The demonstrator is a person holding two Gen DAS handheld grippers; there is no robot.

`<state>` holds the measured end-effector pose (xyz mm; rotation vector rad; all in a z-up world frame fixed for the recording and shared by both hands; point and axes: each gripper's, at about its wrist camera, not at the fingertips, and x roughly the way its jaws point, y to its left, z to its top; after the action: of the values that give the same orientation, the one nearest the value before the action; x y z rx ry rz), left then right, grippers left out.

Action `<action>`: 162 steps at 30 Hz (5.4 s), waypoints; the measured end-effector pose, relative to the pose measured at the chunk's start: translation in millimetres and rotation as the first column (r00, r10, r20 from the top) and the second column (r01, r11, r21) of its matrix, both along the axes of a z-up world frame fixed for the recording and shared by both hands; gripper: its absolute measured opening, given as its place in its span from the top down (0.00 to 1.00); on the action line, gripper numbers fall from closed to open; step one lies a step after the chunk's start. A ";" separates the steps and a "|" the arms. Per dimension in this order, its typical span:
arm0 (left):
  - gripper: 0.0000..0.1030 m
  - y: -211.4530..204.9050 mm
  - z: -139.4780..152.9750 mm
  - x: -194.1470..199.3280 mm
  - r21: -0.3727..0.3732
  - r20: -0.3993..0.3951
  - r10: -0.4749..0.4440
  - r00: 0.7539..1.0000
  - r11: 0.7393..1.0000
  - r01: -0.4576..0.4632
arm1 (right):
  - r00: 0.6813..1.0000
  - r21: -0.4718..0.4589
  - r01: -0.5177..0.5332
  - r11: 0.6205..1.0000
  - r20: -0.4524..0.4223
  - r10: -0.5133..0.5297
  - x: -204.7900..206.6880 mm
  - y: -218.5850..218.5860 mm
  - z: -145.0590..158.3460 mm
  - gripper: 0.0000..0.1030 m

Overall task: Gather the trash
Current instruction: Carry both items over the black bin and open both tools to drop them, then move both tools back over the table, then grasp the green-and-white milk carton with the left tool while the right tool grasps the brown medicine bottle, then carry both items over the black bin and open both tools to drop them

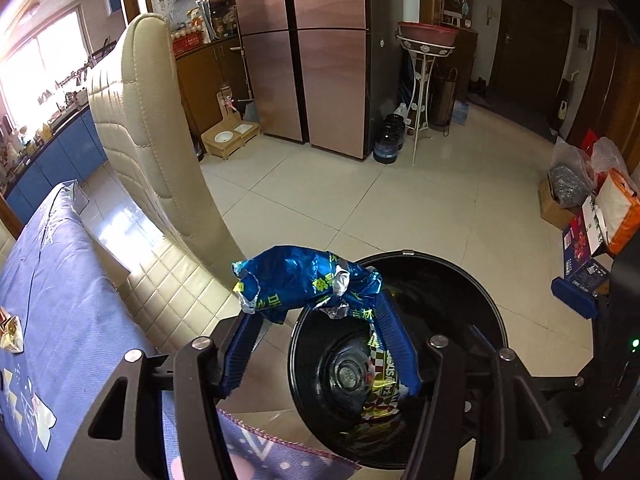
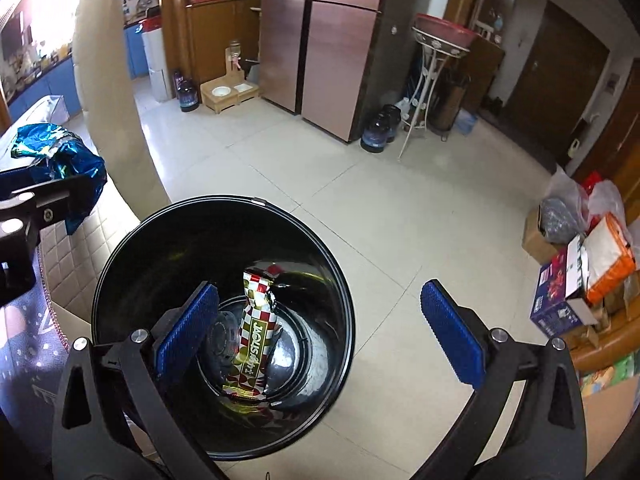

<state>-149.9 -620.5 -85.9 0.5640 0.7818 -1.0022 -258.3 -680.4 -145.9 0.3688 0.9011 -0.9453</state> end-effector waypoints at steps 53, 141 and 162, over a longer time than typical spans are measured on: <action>0.16 582.0 -1.6 351.3 -0.048 -0.059 0.872 0.486 0.484 -0.874 | 0.516 0.030 -0.856 0.516 0.028 0.856 449.3 459.0 47.8 0.03; 0.91 231.8 58.3 83.0 -0.179 0.027 0.276 0.961 0.947 -0.267 | 0.906 -0.073 -0.416 0.907 0.057 0.420 87.5 159.0 56.0 0.55; 0.91 82.3 50.5 -1.7 -0.143 0.025 0.008 1.000 0.990 -0.004 | 0.982 -0.185 -0.165 0.969 -0.125 0.144 21.2 67.9 4.1 0.05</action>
<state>-151.6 -538.2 -35.4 0.4499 0.6826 -1.0343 -237.2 -612.6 -141.8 0.0780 0.9153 -0.9067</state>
